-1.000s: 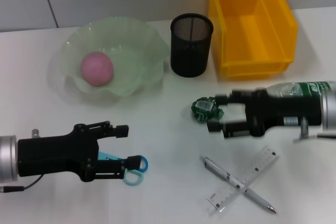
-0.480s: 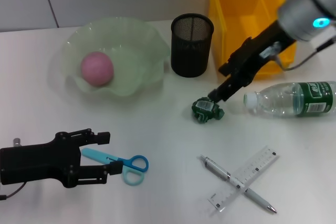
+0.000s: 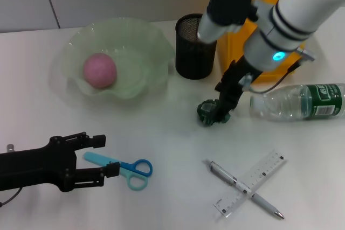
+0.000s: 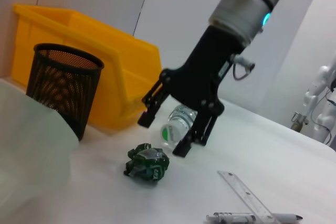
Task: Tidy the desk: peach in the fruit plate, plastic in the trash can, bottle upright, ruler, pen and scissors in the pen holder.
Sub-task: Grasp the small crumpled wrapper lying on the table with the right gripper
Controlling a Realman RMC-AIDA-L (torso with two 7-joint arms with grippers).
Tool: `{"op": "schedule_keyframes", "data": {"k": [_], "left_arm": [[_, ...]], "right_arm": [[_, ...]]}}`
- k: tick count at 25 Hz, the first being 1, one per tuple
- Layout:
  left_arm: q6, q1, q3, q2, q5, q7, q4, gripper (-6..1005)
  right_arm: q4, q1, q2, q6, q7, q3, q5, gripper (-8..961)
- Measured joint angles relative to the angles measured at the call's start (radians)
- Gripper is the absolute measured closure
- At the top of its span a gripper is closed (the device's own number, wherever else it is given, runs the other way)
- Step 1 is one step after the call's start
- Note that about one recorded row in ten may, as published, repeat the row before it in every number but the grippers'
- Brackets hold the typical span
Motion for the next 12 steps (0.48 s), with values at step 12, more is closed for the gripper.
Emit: {"op": "schedule_keyframes", "data": {"k": [12], "left_arm": [[-0.006, 0.008, 0.001, 0.004, 0.000, -0.002, 0.000, 151]], "right_arm": [[0.093, -0.021, 0.001, 0.142, -0.039, -0.077, 0.090, 141]]}}
